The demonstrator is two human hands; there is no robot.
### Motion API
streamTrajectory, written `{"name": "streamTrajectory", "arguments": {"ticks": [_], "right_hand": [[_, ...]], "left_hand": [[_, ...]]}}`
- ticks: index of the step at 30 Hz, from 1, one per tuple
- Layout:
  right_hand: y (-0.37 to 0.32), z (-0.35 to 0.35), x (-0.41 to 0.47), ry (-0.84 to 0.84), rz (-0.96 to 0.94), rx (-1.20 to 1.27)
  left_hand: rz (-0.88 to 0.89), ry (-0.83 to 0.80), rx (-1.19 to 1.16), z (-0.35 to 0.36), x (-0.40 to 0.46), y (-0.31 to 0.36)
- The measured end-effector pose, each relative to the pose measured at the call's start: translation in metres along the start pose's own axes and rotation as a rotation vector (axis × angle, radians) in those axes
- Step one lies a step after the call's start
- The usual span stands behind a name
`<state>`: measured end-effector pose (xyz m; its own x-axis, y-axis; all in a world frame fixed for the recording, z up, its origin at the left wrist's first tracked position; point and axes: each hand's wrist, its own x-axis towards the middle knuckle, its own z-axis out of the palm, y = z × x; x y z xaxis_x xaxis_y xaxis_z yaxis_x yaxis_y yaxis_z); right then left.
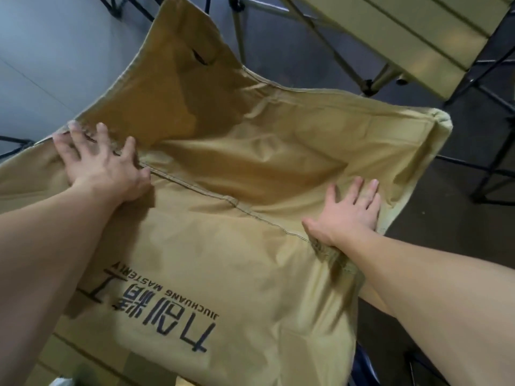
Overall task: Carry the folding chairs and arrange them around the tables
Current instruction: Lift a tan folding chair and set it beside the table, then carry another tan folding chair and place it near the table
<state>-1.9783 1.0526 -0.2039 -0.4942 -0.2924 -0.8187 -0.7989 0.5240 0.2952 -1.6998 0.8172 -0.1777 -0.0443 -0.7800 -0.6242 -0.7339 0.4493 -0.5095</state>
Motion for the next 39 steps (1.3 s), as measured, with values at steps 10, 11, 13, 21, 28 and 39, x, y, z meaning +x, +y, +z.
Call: {"name": "streamTrajectory", "arguments": {"ticks": [10,11,13,21,28,39], "right_hand": [[-0.016,-0.012,-0.049,0.104,-0.173,0.126],[-0.012,-0.019,-0.060,0.116,-0.172,0.185],[0.002,-0.034,-0.086,0.143,-0.159,0.315],[0.122,-0.079,-0.208,0.233,-0.006,0.776],[0.310,-0.018,-0.316,0.357,0.363,1.184],[0.492,0.247,-0.447,0.306,1.004,1.521]], "left_hand": [[0.298,-0.095,-0.304,-0.041,-0.069,0.085],[0.316,-0.095,-0.338,-0.050,-0.082,0.090],[0.373,-0.057,-0.406,-0.072,-0.110,0.096],[0.726,0.104,-0.523,-0.195,-0.241,0.131],[1.042,0.262,-0.199,-0.283,-0.418,0.257],[1.623,0.105,0.229,-0.191,-0.731,0.470]]}}
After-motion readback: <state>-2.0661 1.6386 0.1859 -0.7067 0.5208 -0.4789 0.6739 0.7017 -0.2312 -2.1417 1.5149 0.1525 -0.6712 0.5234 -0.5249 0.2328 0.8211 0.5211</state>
